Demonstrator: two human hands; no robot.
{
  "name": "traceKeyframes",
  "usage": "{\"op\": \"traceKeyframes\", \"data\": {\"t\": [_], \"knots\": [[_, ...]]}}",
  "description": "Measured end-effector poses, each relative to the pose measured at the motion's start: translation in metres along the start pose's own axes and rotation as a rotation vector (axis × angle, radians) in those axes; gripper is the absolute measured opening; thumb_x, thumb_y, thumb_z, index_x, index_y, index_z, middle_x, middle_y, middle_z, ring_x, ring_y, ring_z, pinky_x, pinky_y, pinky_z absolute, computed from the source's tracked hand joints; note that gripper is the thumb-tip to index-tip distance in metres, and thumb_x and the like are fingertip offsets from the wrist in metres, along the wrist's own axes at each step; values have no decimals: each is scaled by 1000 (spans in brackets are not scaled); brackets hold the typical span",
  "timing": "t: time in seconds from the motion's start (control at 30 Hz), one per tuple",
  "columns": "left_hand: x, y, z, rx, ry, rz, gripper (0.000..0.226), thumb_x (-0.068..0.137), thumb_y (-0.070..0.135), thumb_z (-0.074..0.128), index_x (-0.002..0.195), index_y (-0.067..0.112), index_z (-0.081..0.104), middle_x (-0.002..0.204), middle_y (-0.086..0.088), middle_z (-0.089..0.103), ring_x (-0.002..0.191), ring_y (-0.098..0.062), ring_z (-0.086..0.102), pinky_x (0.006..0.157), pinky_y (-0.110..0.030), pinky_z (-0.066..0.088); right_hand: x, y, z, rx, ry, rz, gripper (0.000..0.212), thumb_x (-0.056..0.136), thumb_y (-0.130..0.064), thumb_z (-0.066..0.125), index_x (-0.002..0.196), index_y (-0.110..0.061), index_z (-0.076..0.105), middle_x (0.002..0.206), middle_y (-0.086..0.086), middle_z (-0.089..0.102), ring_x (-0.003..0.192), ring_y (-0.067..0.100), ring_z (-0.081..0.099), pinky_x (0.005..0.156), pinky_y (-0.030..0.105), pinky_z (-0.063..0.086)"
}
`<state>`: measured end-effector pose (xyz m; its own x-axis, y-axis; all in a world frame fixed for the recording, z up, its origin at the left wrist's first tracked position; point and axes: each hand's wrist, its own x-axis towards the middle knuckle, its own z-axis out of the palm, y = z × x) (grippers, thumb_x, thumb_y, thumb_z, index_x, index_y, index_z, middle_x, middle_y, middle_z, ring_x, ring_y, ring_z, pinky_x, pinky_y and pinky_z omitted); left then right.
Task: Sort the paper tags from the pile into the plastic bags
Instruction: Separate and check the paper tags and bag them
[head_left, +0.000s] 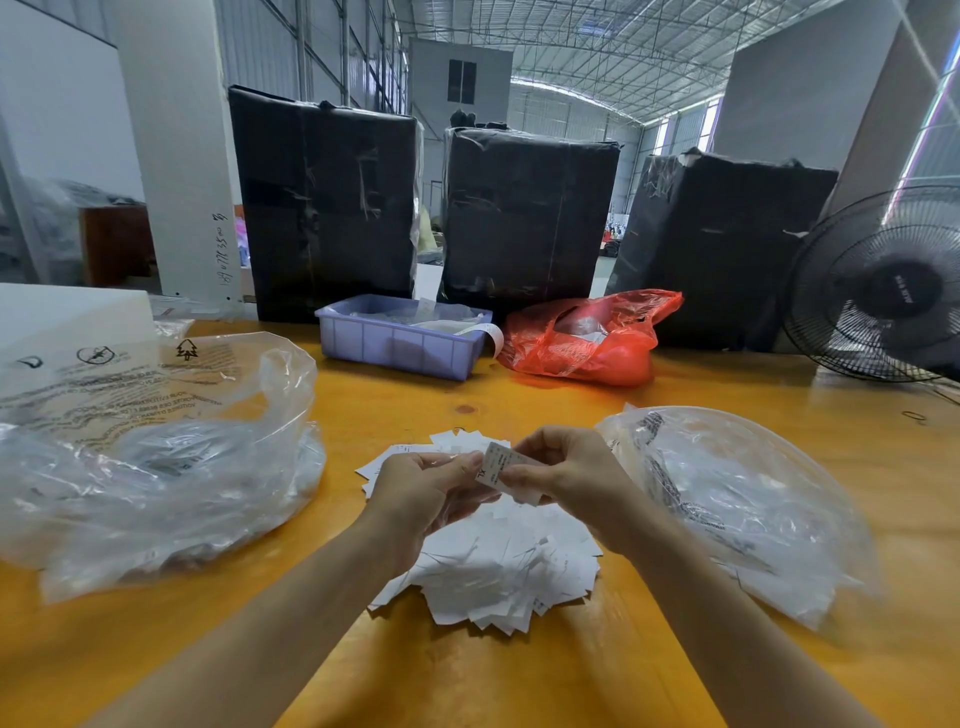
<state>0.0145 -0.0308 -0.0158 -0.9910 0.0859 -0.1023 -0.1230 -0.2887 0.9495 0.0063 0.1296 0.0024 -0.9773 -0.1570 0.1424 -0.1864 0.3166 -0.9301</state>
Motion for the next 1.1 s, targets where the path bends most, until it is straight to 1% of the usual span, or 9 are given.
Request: {"op": "traceKeyframes", "data": {"t": [0.13,0.2,0.33,0.47,0.6,0.73,0.93,1.0,1.1], "knots": [[2,-3,-2,-14,15,14,15,86,9,65,94,-3,68,87,-17,74,80,-25,73,82,-32,55,0,-3,-4,47,87,-5,11,80,1,70,81,-8,62,79,12,67,56,12,61,50,19,46],[3,-3,-3,-25,28,7,16,85,9,66,94,-4,68,87,-18,73,83,-27,72,85,-34,54,-1,-5,-6,68,109,-15,10,80,1,69,82,-6,62,81,15,66,58,15,60,53,21,47],[4,-3,-2,-17,30,-1,15,85,11,66,92,-2,68,85,-17,74,80,-26,73,72,-26,57,-1,-7,-6,84,84,-21,10,81,2,68,85,-3,62,78,12,66,55,13,61,50,18,47],[4,-4,-2,-21,28,9,12,84,10,67,87,-1,69,82,-17,74,77,-26,73,82,-33,55,-1,-5,-4,40,62,-14,9,81,3,68,84,-3,61,80,14,65,55,13,61,50,19,48],[3,-3,-1,6,19,4,11,84,11,67,88,1,70,82,-15,74,76,-26,73,72,-28,55,0,-2,-5,13,63,-12,10,81,2,69,82,-6,61,77,10,66,53,9,62,50,18,48],[5,-3,-1,22,16,12,11,85,12,66,87,2,71,84,-15,74,78,-26,73,80,-32,55,1,-1,-4,6,52,-4,9,81,1,69,82,-5,62,76,9,66,52,7,62,50,17,48],[7,-4,-3,-14,14,13,16,88,11,64,93,-3,70,87,-18,73,83,-28,72,89,-38,53,1,-3,-8,65,84,19,9,81,1,68,86,-3,61,83,13,66,57,14,61,50,19,47],[6,-4,-3,-16,9,11,17,88,11,64,94,-4,69,85,-18,73,83,-28,72,87,-36,54,1,-4,-8,73,83,26,12,81,2,68,90,1,61,84,15,66,57,15,61,51,20,47],[4,-2,-2,-15,2,9,15,87,11,64,92,-2,70,83,-16,74,80,-27,73,73,-26,57,0,-3,-7,54,52,31,14,81,2,68,93,5,61,83,15,66,55,13,61,50,19,47]]}}
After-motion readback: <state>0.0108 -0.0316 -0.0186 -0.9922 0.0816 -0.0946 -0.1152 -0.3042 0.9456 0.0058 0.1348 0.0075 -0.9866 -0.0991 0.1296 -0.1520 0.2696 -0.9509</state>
